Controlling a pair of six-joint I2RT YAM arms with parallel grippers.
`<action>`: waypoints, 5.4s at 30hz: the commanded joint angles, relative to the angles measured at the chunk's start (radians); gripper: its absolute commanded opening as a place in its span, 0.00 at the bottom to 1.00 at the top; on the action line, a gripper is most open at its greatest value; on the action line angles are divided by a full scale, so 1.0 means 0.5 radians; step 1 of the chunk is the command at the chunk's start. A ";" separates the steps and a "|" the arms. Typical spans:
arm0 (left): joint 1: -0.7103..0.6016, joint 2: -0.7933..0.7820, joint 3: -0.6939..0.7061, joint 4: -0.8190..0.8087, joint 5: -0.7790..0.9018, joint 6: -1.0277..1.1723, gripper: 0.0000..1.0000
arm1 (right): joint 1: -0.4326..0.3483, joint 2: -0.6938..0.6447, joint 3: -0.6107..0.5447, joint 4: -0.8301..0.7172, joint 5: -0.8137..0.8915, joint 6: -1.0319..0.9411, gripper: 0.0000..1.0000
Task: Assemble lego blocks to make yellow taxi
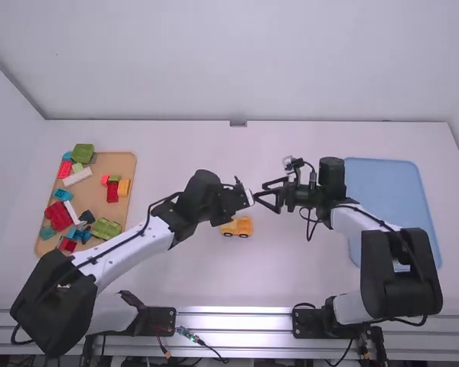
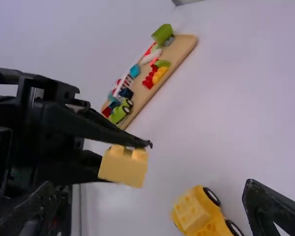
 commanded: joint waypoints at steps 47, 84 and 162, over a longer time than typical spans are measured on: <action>-0.089 -0.007 -0.082 0.280 -0.139 0.003 0.02 | 0.287 0.176 0.097 0.146 0.101 0.365 0.54; 0.031 -0.172 -0.082 0.157 0.164 -0.226 0.99 | 0.207 0.176 0.097 0.125 0.198 -0.203 0.14; 0.430 0.359 0.336 -0.673 1.636 0.249 0.73 | 0.231 -0.285 0.098 -0.949 -0.164 -2.038 0.00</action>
